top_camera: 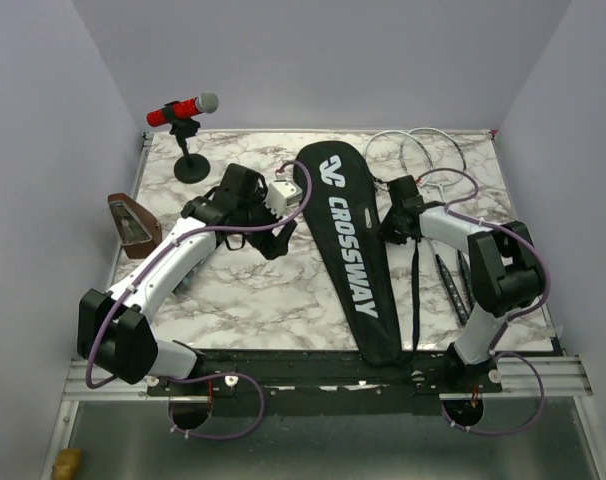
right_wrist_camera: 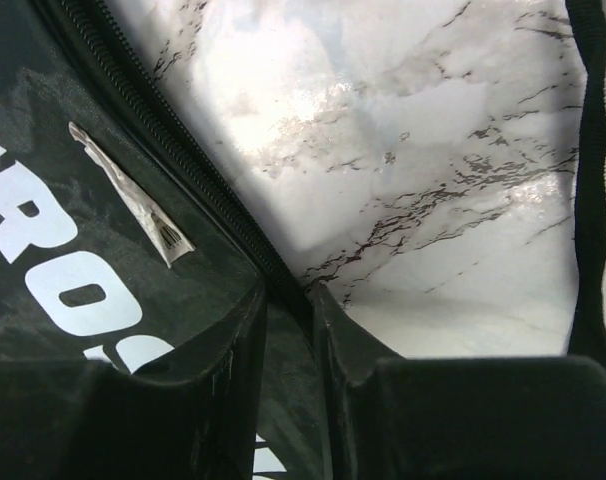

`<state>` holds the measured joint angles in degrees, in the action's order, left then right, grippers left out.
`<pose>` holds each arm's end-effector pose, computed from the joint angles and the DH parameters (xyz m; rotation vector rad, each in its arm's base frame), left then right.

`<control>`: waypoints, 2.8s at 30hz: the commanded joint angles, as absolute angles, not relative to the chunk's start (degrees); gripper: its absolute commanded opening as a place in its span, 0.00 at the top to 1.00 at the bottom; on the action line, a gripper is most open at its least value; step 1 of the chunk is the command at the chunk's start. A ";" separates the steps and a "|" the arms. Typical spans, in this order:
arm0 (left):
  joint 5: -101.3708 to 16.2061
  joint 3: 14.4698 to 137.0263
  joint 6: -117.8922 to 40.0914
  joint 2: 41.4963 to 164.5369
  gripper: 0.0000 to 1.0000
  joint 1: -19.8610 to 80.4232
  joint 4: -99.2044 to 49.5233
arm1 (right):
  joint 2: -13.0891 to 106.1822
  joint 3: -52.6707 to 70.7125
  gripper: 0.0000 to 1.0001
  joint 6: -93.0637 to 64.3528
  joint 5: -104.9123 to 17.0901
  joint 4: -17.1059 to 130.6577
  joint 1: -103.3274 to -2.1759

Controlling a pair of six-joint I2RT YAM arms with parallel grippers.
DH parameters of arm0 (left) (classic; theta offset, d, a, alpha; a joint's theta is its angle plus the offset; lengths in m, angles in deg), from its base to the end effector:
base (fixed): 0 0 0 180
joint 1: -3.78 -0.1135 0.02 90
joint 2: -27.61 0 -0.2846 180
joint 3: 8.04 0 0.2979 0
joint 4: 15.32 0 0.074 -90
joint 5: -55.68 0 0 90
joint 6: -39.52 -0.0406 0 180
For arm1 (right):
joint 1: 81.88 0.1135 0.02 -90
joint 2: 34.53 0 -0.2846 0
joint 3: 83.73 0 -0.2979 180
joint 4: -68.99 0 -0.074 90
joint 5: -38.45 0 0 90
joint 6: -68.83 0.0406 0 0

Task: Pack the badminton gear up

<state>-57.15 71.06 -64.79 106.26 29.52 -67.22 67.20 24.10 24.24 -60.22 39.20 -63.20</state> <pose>0.2916 -0.1581 0.3077 1.0023 2.2445 -0.5780 0.3763 0.1208 0.1470 0.6541 2.5192 0.2112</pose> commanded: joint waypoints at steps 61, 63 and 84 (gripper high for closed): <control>-49.88 62.73 -57.33 105.84 0.72 49.31 -48.39 | 41.75 24.89 1.00 41.50 -65.79 36.72 -38.28; -49.70 62.38 -57.51 105.22 0.80 48.87 -48.56 | 41.75 25.24 1.00 41.32 -65.79 36.72 -38.20; -55.59 64.05 -58.48 103.81 0.28 46.85 -52.96 | 41.40 24.80 1.00 40.79 -66.23 36.19 -38.20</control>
<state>-54.90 63.35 -57.70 105.59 48.07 -52.88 42.87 26.64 41.26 -64.22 37.34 -38.70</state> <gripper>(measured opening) 0.733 0.011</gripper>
